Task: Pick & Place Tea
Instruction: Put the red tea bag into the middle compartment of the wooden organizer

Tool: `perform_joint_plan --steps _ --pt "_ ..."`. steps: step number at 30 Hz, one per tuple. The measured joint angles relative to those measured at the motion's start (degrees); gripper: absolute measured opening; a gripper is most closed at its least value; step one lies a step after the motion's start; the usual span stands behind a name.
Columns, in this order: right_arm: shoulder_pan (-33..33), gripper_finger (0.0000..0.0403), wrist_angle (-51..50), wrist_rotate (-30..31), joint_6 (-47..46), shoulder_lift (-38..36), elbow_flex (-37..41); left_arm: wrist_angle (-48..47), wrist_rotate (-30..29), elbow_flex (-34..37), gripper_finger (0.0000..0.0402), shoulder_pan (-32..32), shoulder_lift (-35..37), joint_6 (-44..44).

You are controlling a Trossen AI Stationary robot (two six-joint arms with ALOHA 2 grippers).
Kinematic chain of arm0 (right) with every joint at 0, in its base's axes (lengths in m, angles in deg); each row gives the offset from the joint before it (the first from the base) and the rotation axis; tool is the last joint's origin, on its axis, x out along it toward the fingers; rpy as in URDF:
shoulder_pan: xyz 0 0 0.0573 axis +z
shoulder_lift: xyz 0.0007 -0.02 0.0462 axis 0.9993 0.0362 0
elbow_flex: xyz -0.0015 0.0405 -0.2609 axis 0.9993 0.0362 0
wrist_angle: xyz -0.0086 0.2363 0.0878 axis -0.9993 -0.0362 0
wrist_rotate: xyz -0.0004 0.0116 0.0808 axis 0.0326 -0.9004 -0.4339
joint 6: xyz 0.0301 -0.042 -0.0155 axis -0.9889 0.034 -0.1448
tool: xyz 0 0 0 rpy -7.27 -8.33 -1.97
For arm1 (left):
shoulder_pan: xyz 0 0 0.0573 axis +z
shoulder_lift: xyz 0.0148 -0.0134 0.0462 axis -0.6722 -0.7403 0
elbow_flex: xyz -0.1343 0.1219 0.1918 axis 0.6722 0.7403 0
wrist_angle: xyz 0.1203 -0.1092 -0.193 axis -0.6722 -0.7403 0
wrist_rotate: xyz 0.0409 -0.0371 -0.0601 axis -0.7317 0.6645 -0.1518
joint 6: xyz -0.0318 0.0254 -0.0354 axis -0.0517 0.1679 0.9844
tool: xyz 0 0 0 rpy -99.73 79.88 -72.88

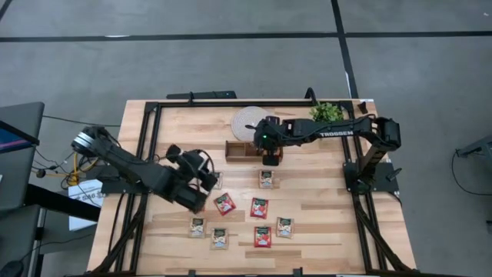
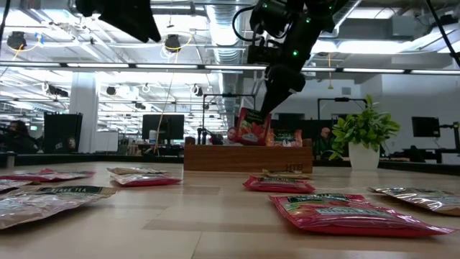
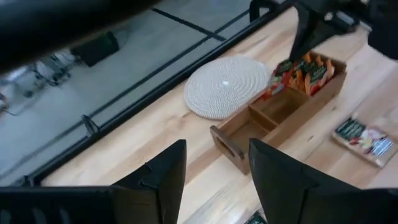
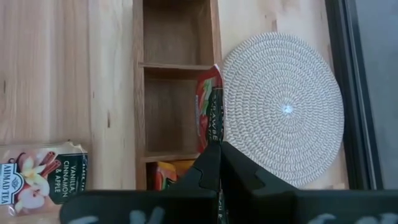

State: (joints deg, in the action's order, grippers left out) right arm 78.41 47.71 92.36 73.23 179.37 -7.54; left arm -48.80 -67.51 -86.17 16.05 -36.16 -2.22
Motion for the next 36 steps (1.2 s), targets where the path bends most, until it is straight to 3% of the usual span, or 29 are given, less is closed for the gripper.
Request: perform_joint_plan --steps 5,12,15,20,28,36 --pt "-0.5 0.0 0.0 -1.4 0.0 0.0 0.0 15.6 1.7 7.4 0.0167 0.2 8.3 -12.1" --pt "-1.7 0.0 0.0 -3.1 0.0 0.0 0.0 44.6 15.6 18.9 0.0167 5.5 15.1 -34.7" --pt "-2.1 0.0 0.0 -3.2 0.0 0.0 0.0 51.1 19.5 22.1 0.0167 8.6 16.1 -40.9" --pt "-2.6 0.0 0.6 -5.9 0.0 0.0 0.0 52.4 21.6 22.6 0.0167 12.7 16.4 -42.6" --pt "-2.9 0.0 1.7 -8.4 0.0 0.0 0.0 53.1 21.6 23.4 0.0167 13.5 21.3 -45.0" --pt "-3.2 0.0 0.7 -8.9 -1.5 0.0 0.0 67.2 23.7 37.5 0.0167 13.4 30.8 -44.5"
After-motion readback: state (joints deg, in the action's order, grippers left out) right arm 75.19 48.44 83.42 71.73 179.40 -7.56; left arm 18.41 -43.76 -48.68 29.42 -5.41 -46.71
